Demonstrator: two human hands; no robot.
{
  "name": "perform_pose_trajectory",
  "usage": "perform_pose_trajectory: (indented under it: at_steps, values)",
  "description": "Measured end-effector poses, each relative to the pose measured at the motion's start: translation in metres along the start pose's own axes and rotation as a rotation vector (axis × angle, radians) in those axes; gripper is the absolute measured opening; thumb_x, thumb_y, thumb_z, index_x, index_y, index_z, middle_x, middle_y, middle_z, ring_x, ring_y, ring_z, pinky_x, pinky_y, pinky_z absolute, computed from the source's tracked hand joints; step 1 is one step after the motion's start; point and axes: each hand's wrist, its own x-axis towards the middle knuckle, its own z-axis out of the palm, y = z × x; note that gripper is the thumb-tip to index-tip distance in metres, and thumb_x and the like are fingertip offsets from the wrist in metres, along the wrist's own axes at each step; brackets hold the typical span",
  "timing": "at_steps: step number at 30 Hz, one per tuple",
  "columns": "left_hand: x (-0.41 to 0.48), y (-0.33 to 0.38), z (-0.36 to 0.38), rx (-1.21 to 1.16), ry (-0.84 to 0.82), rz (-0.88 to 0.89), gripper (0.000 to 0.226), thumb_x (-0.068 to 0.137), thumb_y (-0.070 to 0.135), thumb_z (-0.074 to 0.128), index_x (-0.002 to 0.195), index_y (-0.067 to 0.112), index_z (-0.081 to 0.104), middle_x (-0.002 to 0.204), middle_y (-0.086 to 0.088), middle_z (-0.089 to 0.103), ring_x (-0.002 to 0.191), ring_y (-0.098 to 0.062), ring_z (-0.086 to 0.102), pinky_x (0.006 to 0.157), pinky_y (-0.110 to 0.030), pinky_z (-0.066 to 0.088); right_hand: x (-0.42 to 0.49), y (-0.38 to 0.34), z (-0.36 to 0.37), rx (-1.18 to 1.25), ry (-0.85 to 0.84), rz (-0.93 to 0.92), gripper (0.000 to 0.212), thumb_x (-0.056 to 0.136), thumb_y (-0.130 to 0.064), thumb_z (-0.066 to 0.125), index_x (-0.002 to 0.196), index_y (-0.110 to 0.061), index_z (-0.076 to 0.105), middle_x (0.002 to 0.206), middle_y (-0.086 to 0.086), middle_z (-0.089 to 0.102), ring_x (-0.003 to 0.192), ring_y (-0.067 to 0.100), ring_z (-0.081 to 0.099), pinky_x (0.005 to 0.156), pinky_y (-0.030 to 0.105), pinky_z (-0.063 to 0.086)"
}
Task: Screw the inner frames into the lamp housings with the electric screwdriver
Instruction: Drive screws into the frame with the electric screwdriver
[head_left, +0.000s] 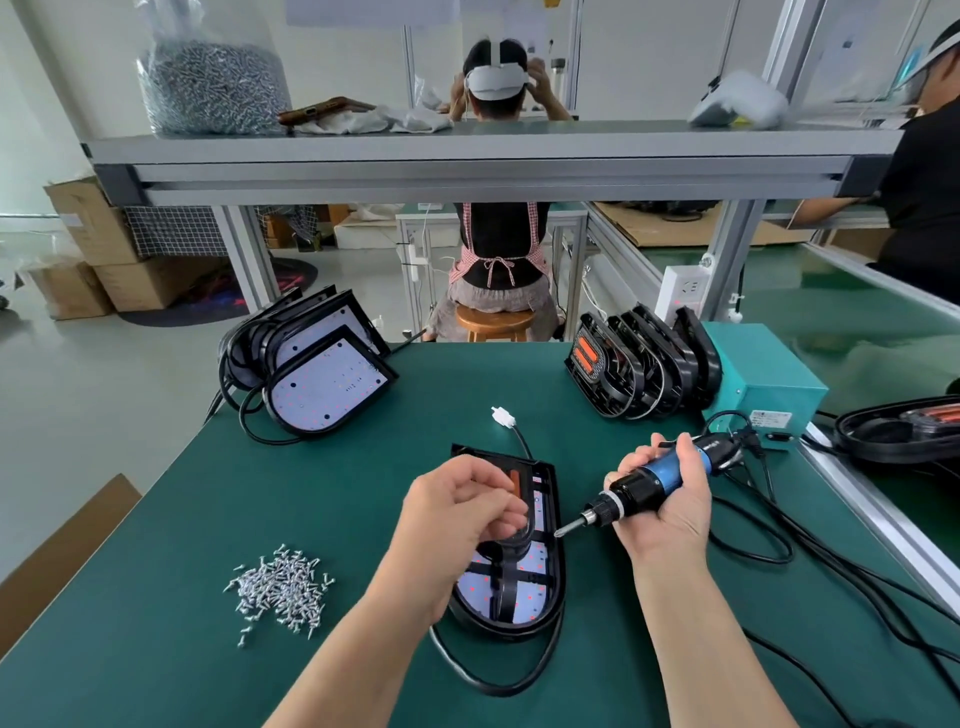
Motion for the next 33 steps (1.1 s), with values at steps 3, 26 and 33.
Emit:
perform_pose_trajectory:
  at_steps: [3,26,33]
  values:
    - [0.009,-0.005,0.021,0.091,-0.026,0.001,0.015,0.092,-0.008,0.058,0.088,0.002,0.067,0.073,-0.01,0.075,0.067,-0.016,0.07,0.063,-0.02,0.055,0.002,-0.006,-0.003,0.057,-0.022,-0.013,0.02,0.093,-0.039,0.066,0.096,-0.021,0.058,0.069,-0.011,0.057,0.056,0.005,0.056,0.056,0.019,0.036]
    - [0.02,-0.025,0.06,-0.031,0.103,-0.123,0.014,0.091,-0.007,0.064,0.088,0.005,0.07,0.07,-0.003,0.073,0.069,-0.013,0.072,0.076,-0.026,0.06,0.01,-0.012,0.001,0.145,0.067,-0.064,0.023,0.093,-0.041,0.069,0.096,-0.024,0.054,0.064,-0.01,0.057,0.054,0.006,0.054,0.064,0.021,0.036]
    - [0.019,-0.025,0.061,0.006,0.115,-0.102,0.015,0.09,-0.006,0.065,0.087,0.008,0.069,0.069,-0.003,0.074,0.068,-0.011,0.072,0.078,-0.03,0.06,0.01,-0.012,0.001,0.134,0.072,-0.064,0.023,0.093,-0.041,0.069,0.095,-0.023,0.054,0.065,-0.01,0.056,0.055,0.006,0.053,0.064,0.021,0.037]
